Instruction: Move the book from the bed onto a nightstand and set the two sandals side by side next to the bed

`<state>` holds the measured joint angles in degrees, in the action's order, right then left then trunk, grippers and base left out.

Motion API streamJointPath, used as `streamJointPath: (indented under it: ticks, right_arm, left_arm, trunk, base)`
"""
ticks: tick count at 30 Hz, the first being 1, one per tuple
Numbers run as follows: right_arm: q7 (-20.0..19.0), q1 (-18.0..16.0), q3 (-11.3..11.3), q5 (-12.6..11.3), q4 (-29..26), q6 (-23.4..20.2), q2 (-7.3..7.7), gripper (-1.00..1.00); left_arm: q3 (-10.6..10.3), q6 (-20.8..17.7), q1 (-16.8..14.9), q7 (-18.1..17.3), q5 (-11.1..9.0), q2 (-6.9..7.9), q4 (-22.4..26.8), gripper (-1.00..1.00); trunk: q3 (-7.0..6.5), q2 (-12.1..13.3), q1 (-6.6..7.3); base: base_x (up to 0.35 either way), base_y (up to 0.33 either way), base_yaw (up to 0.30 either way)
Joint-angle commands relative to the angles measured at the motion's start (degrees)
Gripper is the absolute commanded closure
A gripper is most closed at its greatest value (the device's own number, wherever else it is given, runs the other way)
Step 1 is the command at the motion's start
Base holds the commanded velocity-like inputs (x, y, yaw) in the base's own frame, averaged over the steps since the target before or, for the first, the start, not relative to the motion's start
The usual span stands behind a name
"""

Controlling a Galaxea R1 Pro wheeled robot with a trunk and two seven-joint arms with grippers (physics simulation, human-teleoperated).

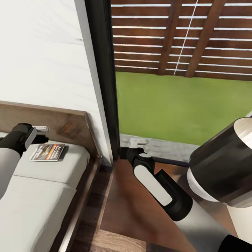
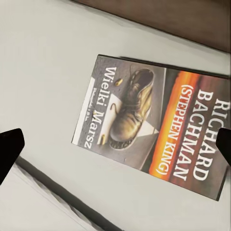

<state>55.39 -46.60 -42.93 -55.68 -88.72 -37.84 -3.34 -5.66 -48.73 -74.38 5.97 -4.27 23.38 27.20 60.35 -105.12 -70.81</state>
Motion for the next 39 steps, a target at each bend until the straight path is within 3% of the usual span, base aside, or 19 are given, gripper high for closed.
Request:
streamJointPath:
  ticks: [1,11,17,18,20,23,24,30,31,34,39]
  right_arm:
    - [0.5,-0.1,0.0,-0.4,-0.1,-0.1,0.08,-1.00]
    - [0.5,-0.1,-0.1,-0.4,-0.1,0.8,0.64,-1.00]
    - [0.4,0.0,-1.6,1.0,-0.1,4.7,2.30,-1.00]
    - [0.5,0.0,-4.6,2.2,-0.1,8.8,3.87,-1.00]
    - [0.7,0.0,-7.1,2.7,-0.1,11.4,5.21,-1.00]
    - [0.9,0.0,-8.8,2.9,-0.1,13.5,6.54,-1.00]
    - [1.0,0.0,-10.1,3.1,-0.1,15.6,7.99,-1.00]
    - [1.1,0.8,-12.0,3.8,-0.1,18.9,9.13,-1.00]
    - [1.2,2.1,-16.5,8.3,-0.1,21.7,9.66,-1.00]
    - [1.2,2.9,-18.2,11.2,0.0,22.9,9.90,-1.00]
    - [1.2,3.5,-18.9,12.5,0.0,22.9,10.00,-1.00]
  left_arm:
    - [-0.4,-0.3,-0.1,0.3,-0.4,0.02,0.1,-1.00]
    - [-0.4,-0.3,-0.2,0.1,-0.6,-0.03,0.2,-1.00]
    - [-0.3,-0.2,-0.2,0.0,-0.6,0.20,0.2,-1.00]
    - [-0.2,-0.1,-0.2,0.0,-0.6,0.24,0.2,-1.00]
    - [-0.1,0.1,-0.2,0.0,-0.7,0.27,0.1,-1.00]
    - [0.0,0.3,-0.2,0.0,-0.7,0.27,0.1,-1.00]
    - [0.0,0.4,-0.2,0.0,-0.7,0.27,0.1,-1.00]
    - [0.0,0.6,-0.2,0.0,-0.7,0.27,0.1,-1.00]
    - [-0.1,0.7,-0.2,0.0,-0.7,0.28,0.1,-1.00]
    - [-0.1,0.8,-0.2,0.0,-0.6,0.40,0.1,-1.00]
    - [-0.1,0.8,-0.2,0.0,-0.6,0.71,0.1,-1.00]
  trunk:
    - [0.14,0.0,0.01]
    - [1.03,0.0,0.01]
    - [1.57,0.0,0.01]
    - [1.66,0.0,0.01]
    - [1.84,0.0,0.01]
    - [2.11,0.0,0.01]
    - [2.20,0.0,0.01]
    - [2.73,0.0,0.01]
    - [2.82,0.0,0.01]
    - [3.09,0.0,0.01]
    - [3.54,0.0,0.01]
  base:
    - [0.000,0.000,0.000]
    - [0.000,0.000,0.000]
    - [0.000,0.000,0.000]
    - [0.000,0.000,0.000]
    - [0.000,0.000,0.000]
    - [0.000,0.000,0.000]
    - [0.000,0.000,0.000]
    - [0.000,0.000,0.000]
    - [0.000,0.000,0.000]
    - [0.000,0.000,0.000]
    - [0.000,0.000,0.000]
